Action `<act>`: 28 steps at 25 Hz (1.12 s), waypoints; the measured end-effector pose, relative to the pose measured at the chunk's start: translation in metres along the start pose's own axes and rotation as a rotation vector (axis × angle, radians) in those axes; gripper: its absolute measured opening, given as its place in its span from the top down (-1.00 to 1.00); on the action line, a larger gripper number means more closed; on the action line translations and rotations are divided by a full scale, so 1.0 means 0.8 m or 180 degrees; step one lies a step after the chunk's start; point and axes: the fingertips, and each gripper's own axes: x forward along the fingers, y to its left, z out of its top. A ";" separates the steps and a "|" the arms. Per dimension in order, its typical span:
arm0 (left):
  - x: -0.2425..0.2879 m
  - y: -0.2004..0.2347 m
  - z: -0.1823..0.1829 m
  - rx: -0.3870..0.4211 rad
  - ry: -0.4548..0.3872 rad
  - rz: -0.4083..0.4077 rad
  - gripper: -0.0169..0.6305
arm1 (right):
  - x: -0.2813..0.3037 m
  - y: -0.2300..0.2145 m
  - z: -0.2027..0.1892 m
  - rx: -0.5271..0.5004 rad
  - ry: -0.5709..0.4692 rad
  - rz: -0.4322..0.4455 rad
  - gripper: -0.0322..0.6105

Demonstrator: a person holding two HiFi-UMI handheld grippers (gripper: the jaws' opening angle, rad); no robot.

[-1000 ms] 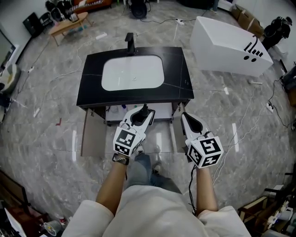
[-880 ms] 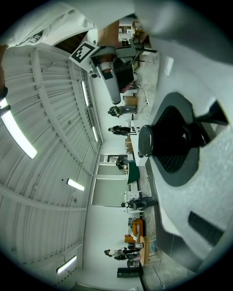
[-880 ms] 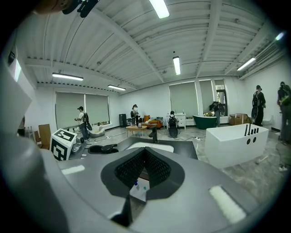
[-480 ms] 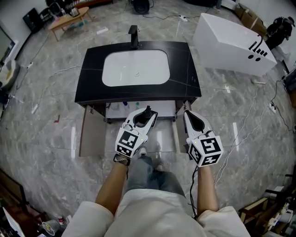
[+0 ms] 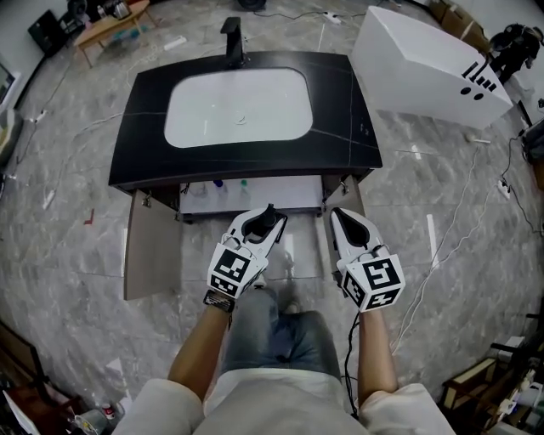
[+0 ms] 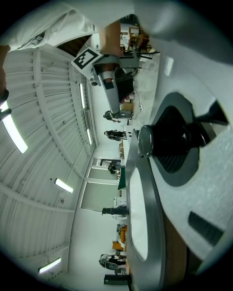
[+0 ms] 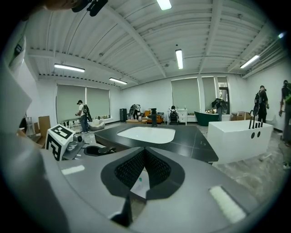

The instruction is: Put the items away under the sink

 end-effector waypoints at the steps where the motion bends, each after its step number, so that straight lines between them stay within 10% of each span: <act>1: 0.006 0.001 -0.013 0.0002 0.0009 -0.0026 0.67 | 0.007 -0.002 -0.011 0.0008 -0.0009 0.0009 0.88; 28: 0.189 0.157 -0.360 0.0390 -0.0192 0.0086 0.67 | 0.283 -0.100 -0.372 -0.0122 -0.0310 0.0061 0.88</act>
